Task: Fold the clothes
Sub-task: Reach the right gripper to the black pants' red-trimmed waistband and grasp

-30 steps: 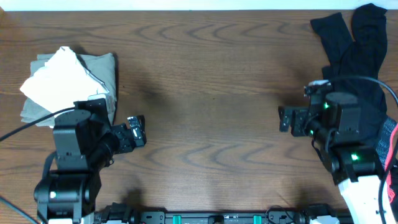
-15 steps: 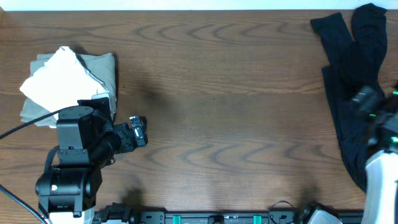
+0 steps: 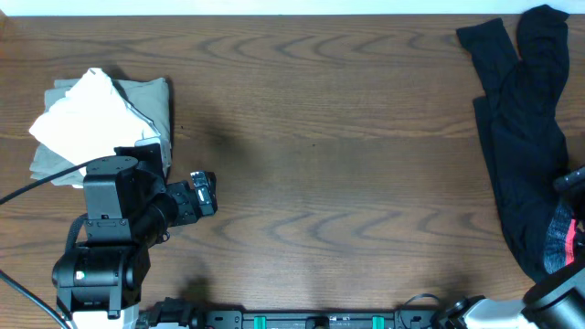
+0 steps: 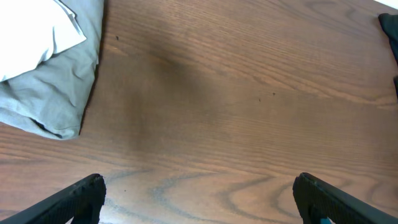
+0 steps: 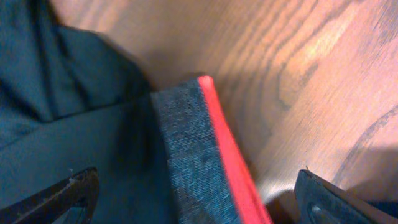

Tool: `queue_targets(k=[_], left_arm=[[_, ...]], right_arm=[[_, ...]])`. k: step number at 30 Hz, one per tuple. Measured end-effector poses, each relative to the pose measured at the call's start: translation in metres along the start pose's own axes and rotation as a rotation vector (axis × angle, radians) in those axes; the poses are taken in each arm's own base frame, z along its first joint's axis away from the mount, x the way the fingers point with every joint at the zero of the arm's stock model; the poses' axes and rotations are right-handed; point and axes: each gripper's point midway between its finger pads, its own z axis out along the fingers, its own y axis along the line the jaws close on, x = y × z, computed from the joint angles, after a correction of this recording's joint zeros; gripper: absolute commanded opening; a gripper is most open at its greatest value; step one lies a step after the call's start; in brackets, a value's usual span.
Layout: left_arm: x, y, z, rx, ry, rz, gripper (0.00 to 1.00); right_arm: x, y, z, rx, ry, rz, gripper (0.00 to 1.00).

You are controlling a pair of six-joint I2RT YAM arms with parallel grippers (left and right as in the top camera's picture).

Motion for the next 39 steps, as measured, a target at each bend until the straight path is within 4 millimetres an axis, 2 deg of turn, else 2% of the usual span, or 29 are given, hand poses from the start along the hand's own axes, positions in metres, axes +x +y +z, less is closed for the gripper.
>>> queue_targets(k=[5, 7, 8, 11, 12, 14, 17, 24, 27, 31, 33, 34, 36, 39], left_arm=[[0.0, 0.0, 0.0, 0.0, 0.0, 0.0, 0.98], [0.0, 0.0, 0.0, 0.0, 0.0, 0.0, 0.98], [0.0, 0.0, 0.0, 0.0, 0.0, 0.0, 0.98], [0.0, 0.0, 0.0, 0.0, 0.0, 0.0, 0.98], [0.0, 0.0, 0.0, 0.0, 0.0, 0.0, 0.98], [0.0, 0.0, 0.0, 0.0, 0.0, 0.0, 0.98], [0.0, 0.0, 0.0, 0.0, 0.0, 0.0, 0.98], [0.0, 0.0, 0.0, 0.0, 0.0, 0.0, 0.98], [-0.001, 0.0, 0.0, 0.0, -0.002, 0.0, 0.98], [-0.001, 0.0, 0.0, 0.001, -0.004, 0.001, 0.98], [-0.001, 0.0, 0.0, 0.001, -0.004, 0.001, 0.98], [-0.001, 0.0, 0.0, 0.001, -0.004, 0.001, 0.98], [-0.001, 0.0, 0.0, 0.001, -0.004, 0.001, 0.98], [-0.001, 0.0, 0.0, 0.001, -0.004, 0.001, 0.98]], right_arm=[[0.017, -0.009, 0.027, -0.013, 0.057, 0.012, 0.95], [0.02, -0.01, 0.035, -0.021, 0.066, 0.005, 0.87], [0.017, -0.008, 0.037, -0.03, 0.06, 0.002, 0.81], [0.016, -0.007, 0.042, -0.04, 0.059, -0.007, 0.53], [0.016, -0.007, 0.043, -0.044, 0.059, -0.005, 0.4], [0.017, -0.006, 0.045, -0.051, 0.063, -0.004, 0.2], [0.016, -0.002, 0.047, -0.082, 0.057, 0.004, 0.03], [0.01, 0.017, 0.038, -0.185, 0.048, 0.045, 0.02], [-0.011, 0.033, 0.014, -0.24, -0.015, 0.059, 0.02], [-0.06, 0.074, -0.054, -0.337, -0.203, -0.007, 0.02], [-0.076, 0.099, -0.093, -0.391, -0.289, -0.057, 0.02], [-0.079, 0.112, -0.11, -0.419, -0.316, -0.081, 0.02], [-0.072, 0.138, -0.137, -0.475, -0.329, -0.124, 0.01], [-0.045, 0.172, -0.16, -0.549, -0.278, -0.182, 0.01]])
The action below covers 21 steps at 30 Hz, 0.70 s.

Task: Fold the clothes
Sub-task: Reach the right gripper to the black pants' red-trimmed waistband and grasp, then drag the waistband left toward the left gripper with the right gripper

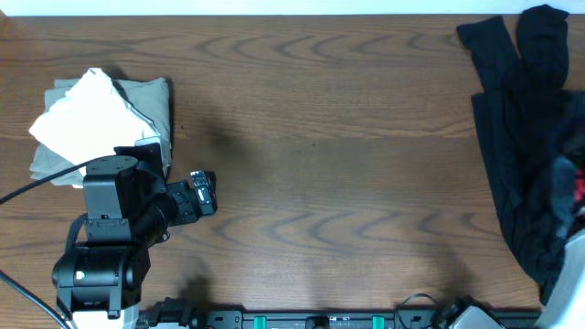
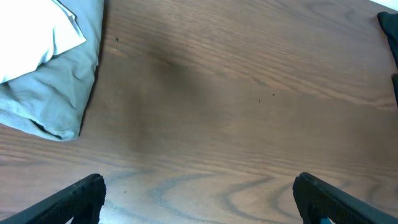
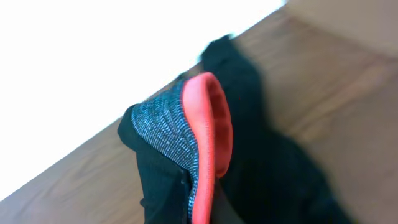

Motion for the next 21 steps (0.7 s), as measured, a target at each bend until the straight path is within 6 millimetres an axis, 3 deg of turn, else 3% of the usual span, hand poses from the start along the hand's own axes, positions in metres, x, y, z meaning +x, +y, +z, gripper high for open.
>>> queue_targets(k=[7, 12, 15, 17, 19, 21], left_arm=[[0.0, 0.0, 0.0, 0.0, 0.0, 0.0, 0.98], [0.001, 0.0, 0.0, -0.001, 0.005, -0.001, 0.98], [0.002, 0.001, 0.0, -0.002, 0.008, -0.002, 0.98], [0.002, 0.001, 0.0, -0.002, 0.008, -0.002, 0.98], [0.002, 0.001, 0.0, -0.002, 0.008, -0.002, 0.98], [0.002, 0.001, 0.0, -0.002, 0.008, -0.002, 0.98]], right_arm=[[0.084, 0.137, 0.002, -0.307, 0.242, -0.132, 0.02], [0.164, 0.228, -0.01, -0.491, 0.399, -0.263, 0.05], [0.208, 0.265, -0.015, -0.565, 0.458, -0.342, 0.11], [0.244, 0.286, -0.019, -0.617, 0.504, -0.411, 0.26], [0.276, 0.299, -0.023, -0.655, 0.546, -0.479, 0.4], [0.307, 0.302, -0.025, -0.662, 0.597, -0.542, 0.44]])
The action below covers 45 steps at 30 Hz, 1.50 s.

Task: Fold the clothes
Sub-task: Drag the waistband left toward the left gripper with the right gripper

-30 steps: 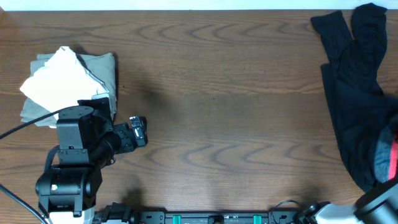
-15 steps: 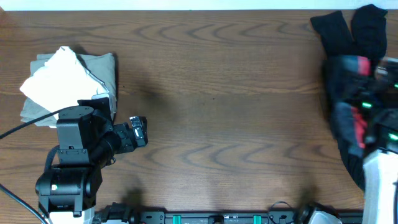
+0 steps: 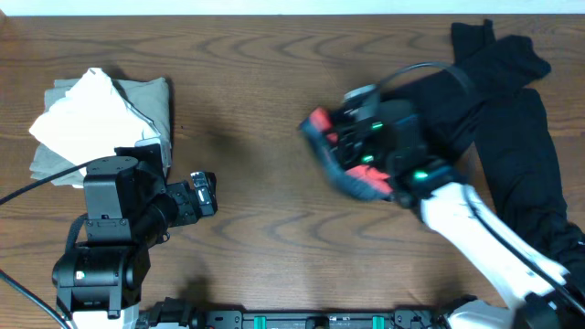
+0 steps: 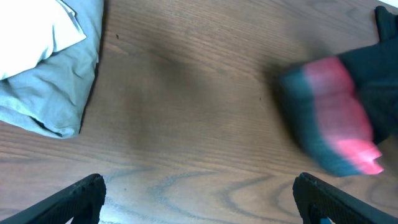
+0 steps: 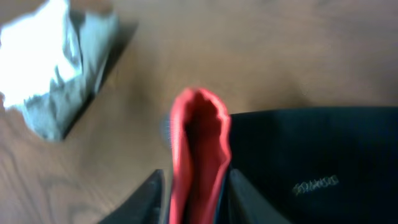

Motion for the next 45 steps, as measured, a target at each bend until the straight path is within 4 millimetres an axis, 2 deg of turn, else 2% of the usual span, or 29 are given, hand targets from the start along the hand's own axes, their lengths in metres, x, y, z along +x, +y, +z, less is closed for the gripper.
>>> queue_targets(k=[3, 7, 9, 14, 17, 19, 20, 23, 25, 29, 33, 37, 40, 42, 43, 44, 45], left_arm=[[0.0, 0.0, 0.0, 0.0, 0.0, 0.0, 0.98], [0.0, 0.0, 0.0, 0.0, 0.0, 0.0, 0.98], [0.0, 0.0, 0.0, 0.0, 0.001, 0.0, 0.98], [0.001, -0.005, 0.001, 0.03, 0.009, -0.005, 0.98], [0.001, -0.014, 0.005, 0.081, 0.032, -0.029, 0.98], [0.001, -0.019, 0.013, 0.113, 0.065, -0.06, 0.98], [0.002, -0.022, 0.019, 0.129, 0.088, -0.078, 0.98], [0.002, -0.029, 0.04, 0.162, 0.151, -0.129, 0.98], [0.006, -0.038, 0.064, 0.194, 0.213, -0.156, 0.98], [0.014, -0.068, 0.117, 0.276, 0.317, -0.155, 0.99], [0.039, -0.088, 0.166, 0.293, 0.436, -0.188, 1.0], [0.062, -0.089, 0.205, 0.26, 0.526, -0.266, 1.0], [0.072, -0.085, 0.23, 0.237, 0.551, -0.323, 1.0], [0.075, -0.083, 0.245, 0.234, 0.55, -0.347, 0.91], [0.076, -0.082, 0.251, 0.232, 0.549, -0.359, 0.75], [0.077, -0.082, 0.257, 0.236, 0.549, -0.367, 0.51], [0.075, -0.083, 0.261, 0.245, 0.539, -0.368, 0.34]], right_arm=[[0.018, -0.007, 0.013, 0.053, 0.055, -0.018, 0.59], [0.015, -0.038, 0.004, 0.182, 0.045, -0.006, 0.65], [0.011, -0.057, -0.01, 0.252, 0.036, 0.016, 0.66], [-0.001, -0.108, -0.076, 0.435, -0.012, 0.11, 0.67], [0.014, -0.129, -0.106, 0.515, 0.035, 0.172, 0.69], [0.029, -0.14, -0.116, 0.556, 0.087, 0.21, 0.7], [0.039, -0.147, -0.122, 0.578, 0.123, 0.234, 0.71], [0.051, -0.158, -0.13, 0.615, 0.162, 0.276, 0.76], [0.053, -0.163, -0.134, 0.63, 0.168, 0.291, 0.77], [0.055, -0.168, -0.138, 0.642, 0.172, 0.303, 0.77], [0.06, -0.167, -0.139, 0.644, 0.19, 0.307, 0.77], [0.064, -0.167, -0.14, 0.645, 0.209, 0.307, 0.78], [0.065, -0.167, -0.14, 0.645, 0.215, 0.302, 0.78], [0.065, -0.167, -0.14, 0.645, 0.215, 0.301, 0.78], [0.065, -0.167, -0.14, 0.645, 0.215, 0.301, 0.77], [0.065, -0.167, -0.14, 0.645, 0.215, 0.301, 0.77], [0.065, -0.167, -0.14, 0.645, 0.215, 0.301, 0.77]])
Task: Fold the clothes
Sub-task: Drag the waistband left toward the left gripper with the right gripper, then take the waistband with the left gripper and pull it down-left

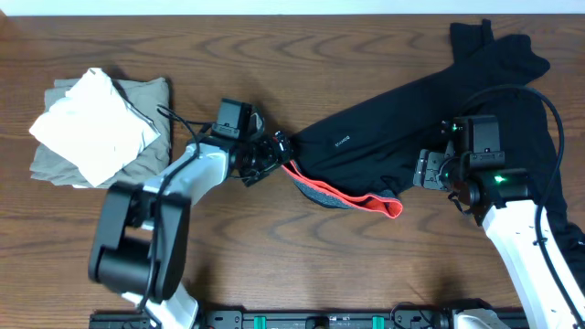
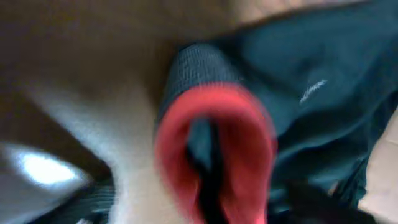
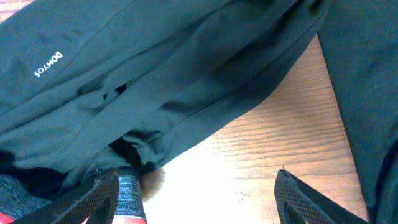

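Black pants [image 1: 411, 110] lie stretched from the far right corner to the middle of the table, and their red-lined grey waistband [image 1: 343, 196] curves along the near side. My left gripper [image 1: 277, 149] is at the waistband's left end. In the blurred left wrist view the red waistband [image 2: 214, 124] fills the space between its open fingers, around the gripper [image 2: 205, 208]. My right gripper [image 1: 422, 170] stands open just right of the waistband's other end. Its wrist view shows the pants [image 3: 155, 74], a bit of waistband [image 3: 127, 193] by the left finger, and bare wood at the gripper [image 3: 199, 205].
A pile of folded clothes, white on grey [image 1: 91, 128], sits at the far left. The pants' legs bunch up at the far right corner [image 1: 512, 46] near the table's edge. Bare wood table [image 1: 274, 256] runs along the near side.
The pants, then held in the air over mid-table by my right gripper, now lie on the table with that gripper open beside them. My left arm has gone from the near left to the waistband.
The pants lay heaped at the right edge with my right gripper open around the waistband. Then the gripper held the waistband lifted, then over mid-table. Now the pants lie spread across the table, released, with my left gripper at the waistband's left end.
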Tool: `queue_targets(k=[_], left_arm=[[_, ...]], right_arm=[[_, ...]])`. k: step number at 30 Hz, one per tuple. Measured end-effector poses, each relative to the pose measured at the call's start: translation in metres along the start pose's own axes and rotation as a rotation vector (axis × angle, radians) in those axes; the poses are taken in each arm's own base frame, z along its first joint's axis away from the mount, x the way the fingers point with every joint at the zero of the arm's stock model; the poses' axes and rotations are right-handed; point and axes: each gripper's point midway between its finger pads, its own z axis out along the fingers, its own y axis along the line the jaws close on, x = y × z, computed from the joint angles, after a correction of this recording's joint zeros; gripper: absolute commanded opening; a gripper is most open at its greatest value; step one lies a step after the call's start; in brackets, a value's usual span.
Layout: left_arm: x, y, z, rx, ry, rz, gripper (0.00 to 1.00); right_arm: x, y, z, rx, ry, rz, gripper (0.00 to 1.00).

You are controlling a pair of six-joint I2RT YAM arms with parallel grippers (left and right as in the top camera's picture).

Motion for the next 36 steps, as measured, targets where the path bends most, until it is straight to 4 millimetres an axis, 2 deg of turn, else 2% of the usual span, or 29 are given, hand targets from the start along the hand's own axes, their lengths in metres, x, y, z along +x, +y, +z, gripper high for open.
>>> queue_targets(k=[2, 5, 7, 9, 12, 15, 18, 19, 21, 24, 27, 32, 36], left_arm=[[-0.004, 0.0, 0.005, 0.012, -0.009, 0.001, 0.06], [-0.014, -0.006, 0.006, 0.043, -0.042, 0.018, 0.06], [-0.027, -0.009, 0.0, 0.073, -0.082, 0.024, 0.06], [-0.042, -0.002, -0.009, 0.08, -0.121, 0.003, 0.06], [-0.074, 0.019, -0.034, 0.082, -0.208, -0.063, 0.06], [-0.116, 0.041, -0.07, 0.094, -0.341, -0.118, 0.08], [-0.152, 0.061, -0.106, 0.103, -0.466, -0.155, 0.95], [-0.159, 0.066, -0.115, 0.102, -0.494, -0.165, 0.98], [-0.166, 0.074, -0.126, 0.106, -0.521, -0.181, 0.98], [-0.163, 0.072, -0.128, 0.143, -0.496, -0.176, 0.98], [-0.147, 0.055, -0.121, 0.218, -0.404, -0.136, 0.98], [-0.092, 0.031, -0.108, 0.228, -0.2, -0.092, 0.98], [-0.046, 0.032, -0.118, 0.048, -0.138, -0.057, 0.98]], right_arm=[[0.0, 0.0, 0.0, 0.0, 0.0, -0.001, 0.77], [0.0, 0.0, 0.0, 0.0, 0.001, -0.003, 0.77], [0.001, 0.0, 0.0, 0.001, 0.002, -0.003, 0.77], [0.001, 0.0, 0.0, 0.001, 0.004, -0.003, 0.77], [0.001, 0.0, 0.0, 0.001, 0.004, -0.003, 0.77], [0.001, 0.0, 0.0, 0.001, 0.003, -0.003, 0.77], [0.001, 0.0, 0.0, 0.001, 0.003, -0.003, 0.77], [0.001, 0.0, 0.0, 0.001, 0.003, -0.003, 0.77], [0.001, 0.0, 0.0, 0.001, 0.003, -0.003, 0.77], [0.001, 0.0, 0.0, 0.001, 0.003, -0.003, 0.77], [0.001, 0.0, 0.001, 0.002, 0.005, -0.003, 0.77], [0.003, -0.001, 0.004, 0.005, 0.016, -0.009, 0.77], [0.003, -0.001, 0.006, 0.008, 0.021, -0.018, 0.78]])
